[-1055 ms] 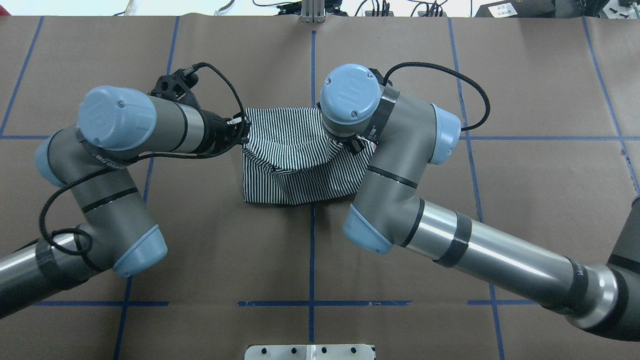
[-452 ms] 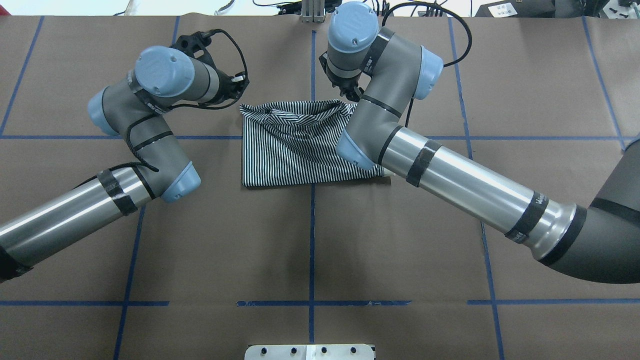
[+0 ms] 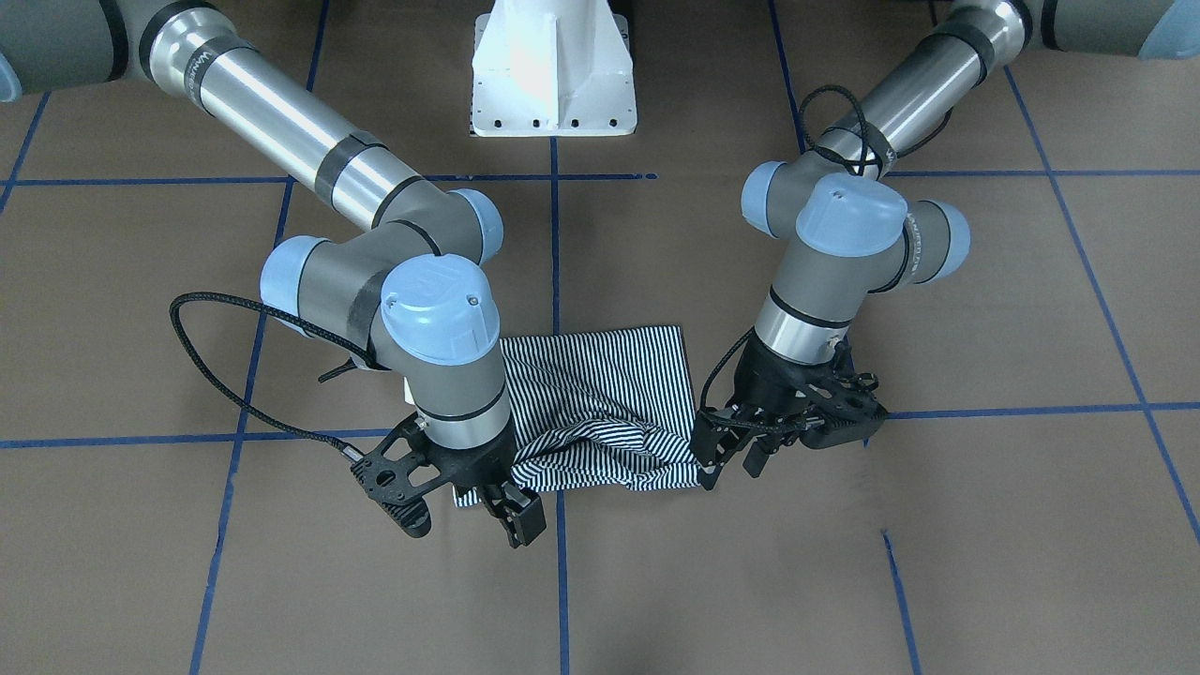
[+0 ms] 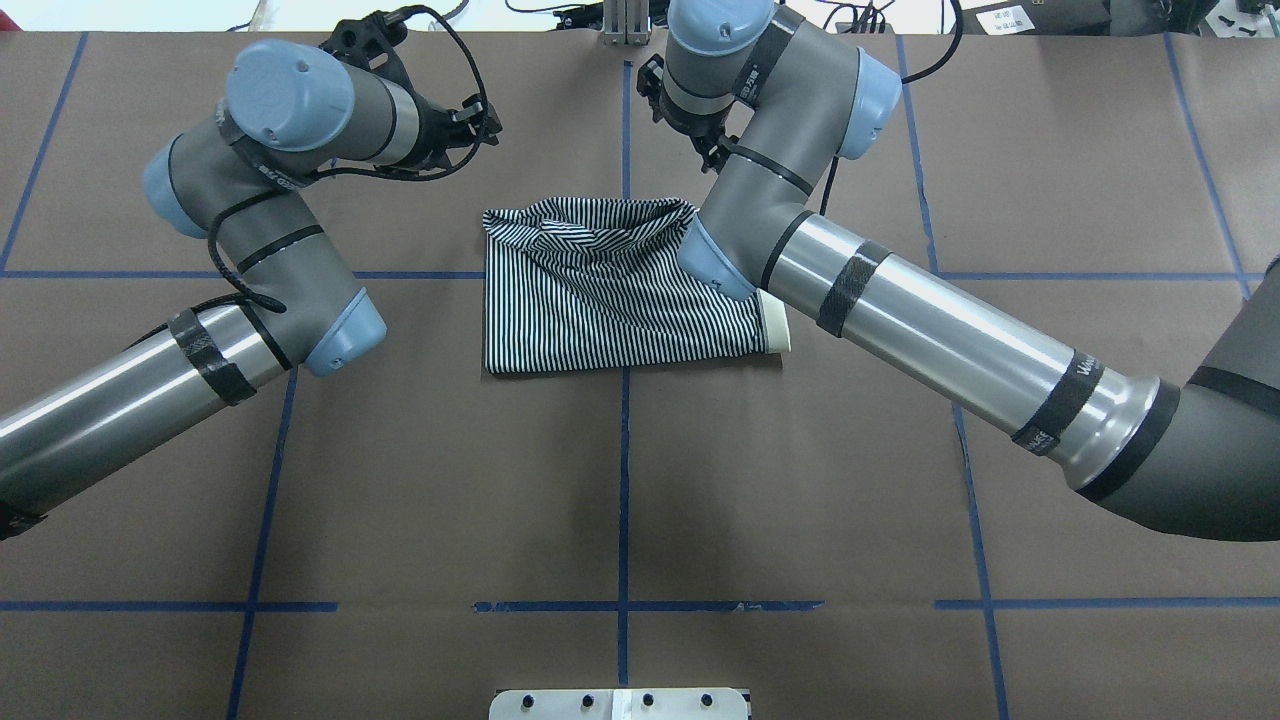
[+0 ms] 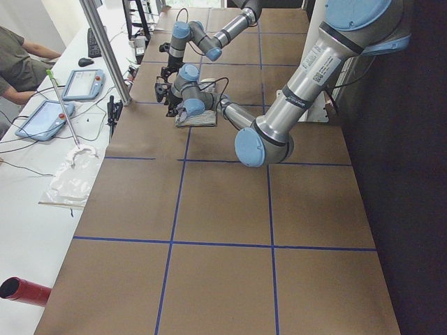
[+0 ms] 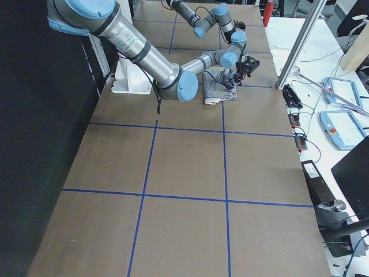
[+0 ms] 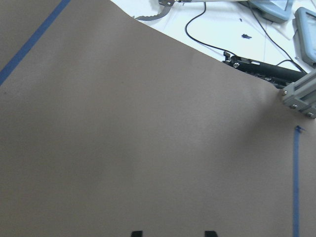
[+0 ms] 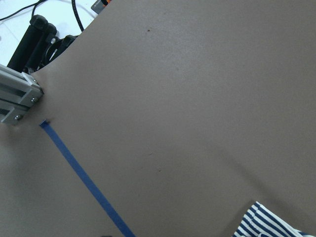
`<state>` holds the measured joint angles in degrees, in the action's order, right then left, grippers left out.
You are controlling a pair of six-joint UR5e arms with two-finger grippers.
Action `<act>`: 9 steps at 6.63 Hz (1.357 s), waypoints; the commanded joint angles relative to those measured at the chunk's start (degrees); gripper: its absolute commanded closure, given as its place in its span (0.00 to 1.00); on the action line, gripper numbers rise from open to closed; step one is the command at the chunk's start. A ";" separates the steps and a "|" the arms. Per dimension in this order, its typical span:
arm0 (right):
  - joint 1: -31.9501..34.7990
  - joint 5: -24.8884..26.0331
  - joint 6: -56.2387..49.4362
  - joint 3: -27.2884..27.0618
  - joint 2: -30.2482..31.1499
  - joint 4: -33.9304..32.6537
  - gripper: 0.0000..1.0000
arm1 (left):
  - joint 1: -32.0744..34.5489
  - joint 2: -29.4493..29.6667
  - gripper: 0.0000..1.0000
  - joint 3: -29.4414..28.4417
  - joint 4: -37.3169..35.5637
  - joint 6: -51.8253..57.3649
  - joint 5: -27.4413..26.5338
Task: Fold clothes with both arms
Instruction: 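Release the folded edge with both grippers and press the fold down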
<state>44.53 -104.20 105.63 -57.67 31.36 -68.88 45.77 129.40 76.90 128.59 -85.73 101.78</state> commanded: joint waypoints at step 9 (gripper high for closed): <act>0.03 -1.53 -2.71 -13.50 10.81 -0.29 0.00 | -3.61 16.06 1.00 -27.29 7.34 17.32 4.92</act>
<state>44.59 -105.40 102.92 -69.29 40.52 -69.15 39.84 144.86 54.48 130.86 -70.80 108.15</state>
